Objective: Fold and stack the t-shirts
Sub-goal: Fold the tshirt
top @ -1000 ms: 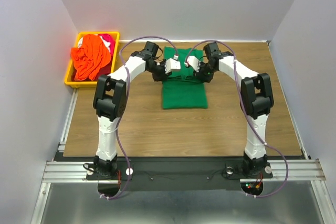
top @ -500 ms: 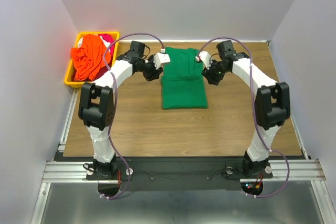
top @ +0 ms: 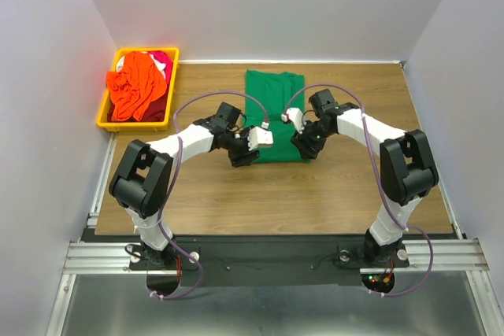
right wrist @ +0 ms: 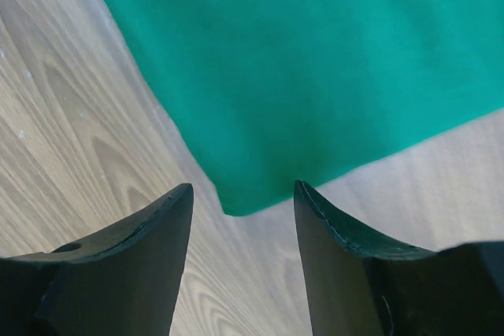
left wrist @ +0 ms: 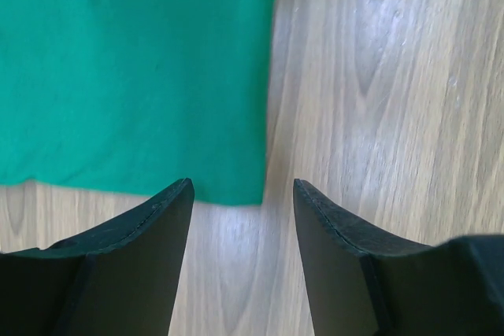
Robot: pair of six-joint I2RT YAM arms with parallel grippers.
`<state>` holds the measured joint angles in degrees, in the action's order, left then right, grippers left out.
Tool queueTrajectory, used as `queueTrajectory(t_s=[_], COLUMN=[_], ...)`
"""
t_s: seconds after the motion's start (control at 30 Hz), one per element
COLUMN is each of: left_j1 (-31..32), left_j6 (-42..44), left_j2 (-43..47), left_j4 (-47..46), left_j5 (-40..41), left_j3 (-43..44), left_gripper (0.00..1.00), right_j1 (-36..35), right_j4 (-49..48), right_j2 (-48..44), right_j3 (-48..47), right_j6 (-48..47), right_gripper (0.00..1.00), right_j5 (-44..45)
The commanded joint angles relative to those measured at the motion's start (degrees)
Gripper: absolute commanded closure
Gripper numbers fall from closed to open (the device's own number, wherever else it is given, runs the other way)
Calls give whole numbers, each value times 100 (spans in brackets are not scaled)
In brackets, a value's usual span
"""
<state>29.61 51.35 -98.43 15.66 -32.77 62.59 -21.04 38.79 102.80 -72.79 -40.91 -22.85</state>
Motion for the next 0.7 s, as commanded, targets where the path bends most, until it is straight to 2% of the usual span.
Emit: queueTrajectory(t_s=[0.0, 0.3, 0.37, 0.4, 0.43, 0.5, 0.53, 0.57, 0.6, 0.63, 0.67], left_j1=[194, 344, 406, 440, 441, 476, 476, 467, 467, 450, 441], left_j6=[94, 331, 428, 437, 437, 437, 428, 419, 419, 411, 376], left_j2=[70, -334, -422, -501, -528, -589, -615, -598, -581, -502, -449], left_j4=[-528, -652, -573, -538, -512, -398, -354, -249, -195, -125, -64], left_j5=[227, 579, 640, 667, 702, 755, 772, 799, 799, 790, 764], left_j3=[-89, -97, -141, -133, -141, -89, -54, -1, 34, 69, 113], left_gripper=[35, 36, 40, 42, 45, 61, 67, 78, 83, 88, 97], right_j1=[-164, -252, -261, -269, -269, -287, -296, -296, -296, -296, -296], right_j4=[-607, -1162, -1268, -1320, -1330, -1347, -1339, -1330, -1321, -1312, -1286], right_j2=[-41, 249, 284, 275, 284, 214, 170, 65, 3, -67, -155], right_j3=[370, 916, 995, 1030, 1048, 1083, 1092, 1101, 1101, 1092, 1075], right_j6=[21, -198, -225, -225, -216, -172, -163, -102, -67, -32, 38], right_gripper=[39, 39, 42, 46, 50, 63, 74, 78, 81, 91, 95], right_j5=[148, 571, 676, 738, 764, 808, 852, 870, 905, 966, 993])
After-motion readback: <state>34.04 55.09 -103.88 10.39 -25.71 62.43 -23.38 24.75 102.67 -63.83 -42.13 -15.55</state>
